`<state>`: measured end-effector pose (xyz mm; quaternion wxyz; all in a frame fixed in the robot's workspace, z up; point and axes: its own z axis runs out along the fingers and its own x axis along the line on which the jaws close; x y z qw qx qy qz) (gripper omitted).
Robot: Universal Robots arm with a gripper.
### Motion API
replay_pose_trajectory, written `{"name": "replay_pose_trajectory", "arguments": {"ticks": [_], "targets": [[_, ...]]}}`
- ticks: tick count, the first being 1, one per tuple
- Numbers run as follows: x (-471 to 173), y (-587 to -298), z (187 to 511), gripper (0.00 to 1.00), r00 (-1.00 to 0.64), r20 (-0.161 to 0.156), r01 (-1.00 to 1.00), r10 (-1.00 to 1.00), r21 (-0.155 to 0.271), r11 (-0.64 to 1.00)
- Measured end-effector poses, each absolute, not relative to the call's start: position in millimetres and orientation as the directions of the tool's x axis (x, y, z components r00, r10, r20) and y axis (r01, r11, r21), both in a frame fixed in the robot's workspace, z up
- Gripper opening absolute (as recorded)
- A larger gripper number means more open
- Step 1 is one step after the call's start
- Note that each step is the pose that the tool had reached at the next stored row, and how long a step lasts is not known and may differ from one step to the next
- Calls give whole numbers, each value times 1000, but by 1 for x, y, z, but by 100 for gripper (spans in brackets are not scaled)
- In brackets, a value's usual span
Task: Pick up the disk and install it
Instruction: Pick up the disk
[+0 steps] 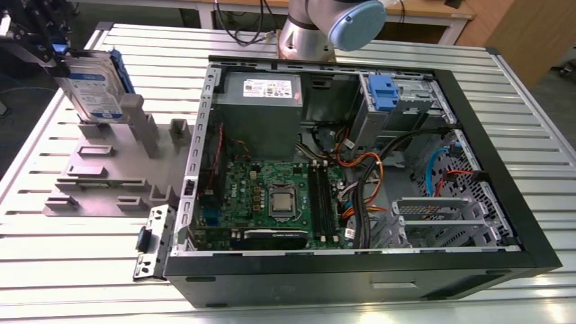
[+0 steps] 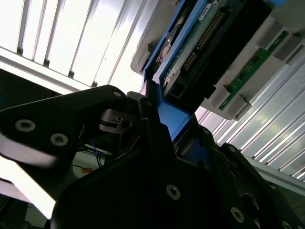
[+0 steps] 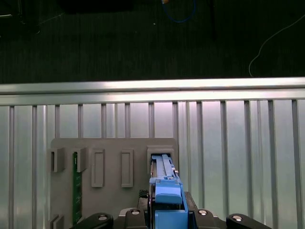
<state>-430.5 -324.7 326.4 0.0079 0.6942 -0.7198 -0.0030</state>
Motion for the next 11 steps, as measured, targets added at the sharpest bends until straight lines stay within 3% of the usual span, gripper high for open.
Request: {"name": "replay_pose_trajectory", "arguments": {"ticks": [11], "targets": [[-430,-325,329,37,-36,7,-999,-999,15,36]]}}
